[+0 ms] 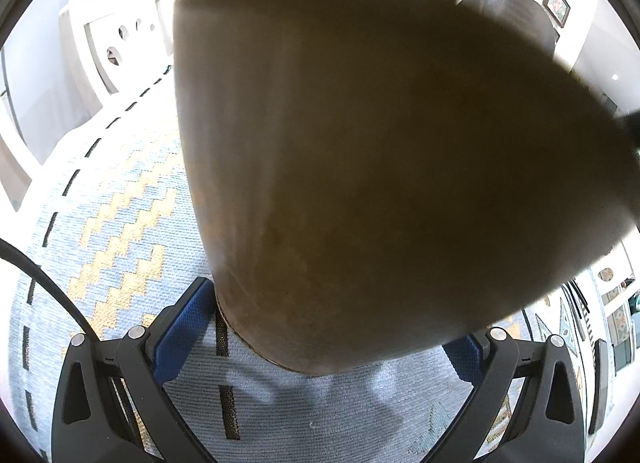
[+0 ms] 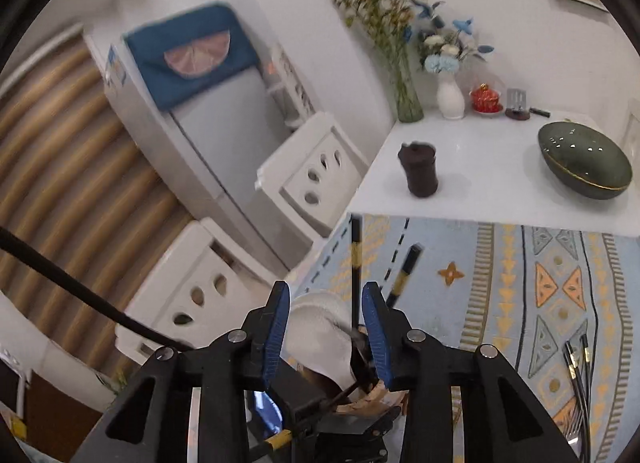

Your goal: Organize utensils

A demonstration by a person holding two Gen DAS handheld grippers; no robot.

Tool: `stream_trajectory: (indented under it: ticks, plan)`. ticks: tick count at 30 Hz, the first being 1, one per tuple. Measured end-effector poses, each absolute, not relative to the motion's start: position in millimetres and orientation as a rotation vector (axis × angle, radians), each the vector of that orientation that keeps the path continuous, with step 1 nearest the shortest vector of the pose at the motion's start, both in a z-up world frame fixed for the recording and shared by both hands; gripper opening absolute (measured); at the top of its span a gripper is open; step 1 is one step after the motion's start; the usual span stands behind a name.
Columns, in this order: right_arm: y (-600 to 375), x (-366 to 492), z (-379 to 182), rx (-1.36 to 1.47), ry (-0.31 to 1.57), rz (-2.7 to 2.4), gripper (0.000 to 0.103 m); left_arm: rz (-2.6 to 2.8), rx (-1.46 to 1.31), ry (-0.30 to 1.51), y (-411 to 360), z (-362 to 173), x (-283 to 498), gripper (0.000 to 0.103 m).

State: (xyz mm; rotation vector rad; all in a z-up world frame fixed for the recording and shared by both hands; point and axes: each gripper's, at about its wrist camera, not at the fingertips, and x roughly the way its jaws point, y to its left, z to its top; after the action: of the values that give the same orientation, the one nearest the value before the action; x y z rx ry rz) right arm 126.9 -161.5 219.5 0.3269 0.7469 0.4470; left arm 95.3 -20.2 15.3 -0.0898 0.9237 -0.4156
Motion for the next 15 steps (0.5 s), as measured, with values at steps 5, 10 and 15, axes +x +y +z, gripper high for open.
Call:
stream_trajectory:
  ticks: [5, 10, 15]
  plan:
    - [-217, 87, 261, 0.428, 0.61, 0.358, 0.057, -0.407, -0.074, 0.927, -21, 17, 95, 0.102]
    - [-268, 48, 272, 0.375, 0.582, 0.245, 0.058, -0.391, -0.044, 0.931, -23, 18, 95, 0.102]
    - [-302, 21, 253, 0.301, 0.656, 0.105, 0.058, -0.38, -0.025, 0.933, -26, 20, 96, 0.102]
